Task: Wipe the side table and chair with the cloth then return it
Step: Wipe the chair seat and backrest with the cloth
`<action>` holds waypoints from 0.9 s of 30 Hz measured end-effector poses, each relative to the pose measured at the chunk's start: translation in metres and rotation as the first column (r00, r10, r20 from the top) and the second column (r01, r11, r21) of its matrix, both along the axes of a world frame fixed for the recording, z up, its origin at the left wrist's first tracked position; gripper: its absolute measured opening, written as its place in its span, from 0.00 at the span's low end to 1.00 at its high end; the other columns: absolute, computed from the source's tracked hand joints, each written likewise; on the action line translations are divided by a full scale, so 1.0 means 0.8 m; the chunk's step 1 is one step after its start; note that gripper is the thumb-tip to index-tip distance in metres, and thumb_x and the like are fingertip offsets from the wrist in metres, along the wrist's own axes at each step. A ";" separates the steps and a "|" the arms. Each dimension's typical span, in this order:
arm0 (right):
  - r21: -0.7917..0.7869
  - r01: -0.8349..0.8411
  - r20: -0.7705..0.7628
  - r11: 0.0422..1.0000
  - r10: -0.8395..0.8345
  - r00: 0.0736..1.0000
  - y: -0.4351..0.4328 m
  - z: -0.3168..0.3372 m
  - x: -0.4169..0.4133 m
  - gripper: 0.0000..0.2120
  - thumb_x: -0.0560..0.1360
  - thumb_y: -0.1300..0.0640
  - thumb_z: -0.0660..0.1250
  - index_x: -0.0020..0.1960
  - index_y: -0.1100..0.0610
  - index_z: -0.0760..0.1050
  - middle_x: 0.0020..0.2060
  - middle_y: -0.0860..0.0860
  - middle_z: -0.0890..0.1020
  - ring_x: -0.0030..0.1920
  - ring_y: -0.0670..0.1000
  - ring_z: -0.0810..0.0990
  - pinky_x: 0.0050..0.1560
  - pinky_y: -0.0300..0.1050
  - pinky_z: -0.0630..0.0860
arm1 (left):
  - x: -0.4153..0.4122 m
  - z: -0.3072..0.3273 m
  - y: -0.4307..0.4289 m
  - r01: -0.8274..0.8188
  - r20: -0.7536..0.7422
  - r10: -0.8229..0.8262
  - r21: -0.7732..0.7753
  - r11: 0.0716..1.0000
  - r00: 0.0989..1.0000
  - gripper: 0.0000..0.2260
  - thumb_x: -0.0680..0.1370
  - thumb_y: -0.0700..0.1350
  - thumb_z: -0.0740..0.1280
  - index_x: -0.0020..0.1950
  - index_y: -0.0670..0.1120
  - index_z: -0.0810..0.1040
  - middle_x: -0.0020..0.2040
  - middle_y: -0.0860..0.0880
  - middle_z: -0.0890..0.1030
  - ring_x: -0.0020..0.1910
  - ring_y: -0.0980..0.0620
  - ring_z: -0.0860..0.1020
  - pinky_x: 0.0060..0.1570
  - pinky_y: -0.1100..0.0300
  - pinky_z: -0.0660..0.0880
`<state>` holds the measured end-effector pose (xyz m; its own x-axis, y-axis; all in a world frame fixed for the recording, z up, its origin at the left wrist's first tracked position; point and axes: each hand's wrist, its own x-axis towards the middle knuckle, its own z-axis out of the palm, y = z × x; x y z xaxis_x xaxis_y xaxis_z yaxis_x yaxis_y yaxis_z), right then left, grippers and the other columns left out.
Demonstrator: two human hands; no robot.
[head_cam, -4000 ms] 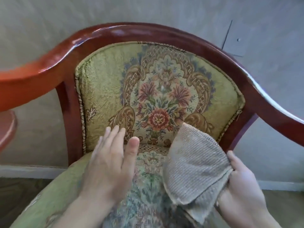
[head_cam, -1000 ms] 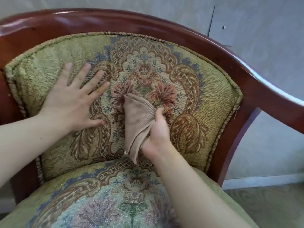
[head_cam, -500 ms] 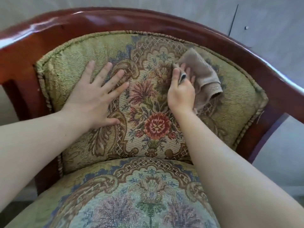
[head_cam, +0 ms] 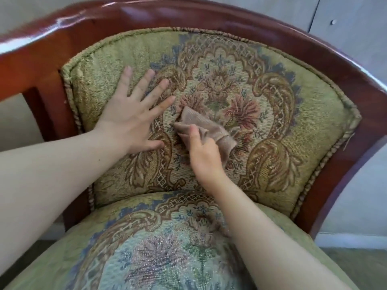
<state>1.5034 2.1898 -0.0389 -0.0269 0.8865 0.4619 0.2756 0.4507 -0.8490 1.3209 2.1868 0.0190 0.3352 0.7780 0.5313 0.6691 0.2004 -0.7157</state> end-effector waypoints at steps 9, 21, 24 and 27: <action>0.060 0.191 -0.944 0.980 -0.007 0.330 -0.040 0.128 0.077 0.23 0.82 0.40 0.53 0.63 0.56 0.75 0.59 0.55 0.82 0.58 0.55 0.82 0.62 0.56 0.77 | -0.005 -0.002 0.006 0.014 -0.002 -0.014 0.018 1.000 1.000 0.49 0.67 0.80 0.33 0.78 0.50 0.27 0.80 0.41 0.33 0.79 0.33 0.35 0.73 0.28 0.35; 0.437 0.328 0.179 0.838 -0.438 0.881 0.061 0.033 -0.014 0.23 0.85 0.53 0.50 0.78 0.59 0.59 0.78 0.58 0.61 0.77 0.47 0.46 0.76 0.50 0.36 | -0.002 0.002 -0.003 0.065 0.044 -0.066 0.032 0.997 0.997 0.44 0.71 0.76 0.32 0.79 0.52 0.29 0.81 0.44 0.35 0.80 0.37 0.38 0.75 0.29 0.39; 0.266 0.213 0.158 0.940 -0.260 0.952 0.049 0.016 -0.027 0.24 0.85 0.48 0.49 0.79 0.53 0.58 0.79 0.54 0.58 0.74 0.46 0.41 0.77 0.53 0.44 | -0.003 0.004 -0.005 0.046 0.039 -0.048 0.041 0.998 0.998 0.46 0.69 0.77 0.30 0.79 0.51 0.28 0.81 0.44 0.36 0.81 0.38 0.38 0.75 0.29 0.39; 0.073 0.072 0.137 0.995 -0.081 0.987 0.033 0.001 -0.027 0.25 0.83 0.41 0.48 0.78 0.47 0.59 0.79 0.48 0.58 0.79 0.55 0.44 0.75 0.50 0.49 | -0.001 0.002 -0.010 0.018 0.042 -0.020 0.044 0.999 0.999 0.46 0.69 0.77 0.30 0.79 0.50 0.29 0.81 0.44 0.36 0.81 0.39 0.39 0.74 0.29 0.38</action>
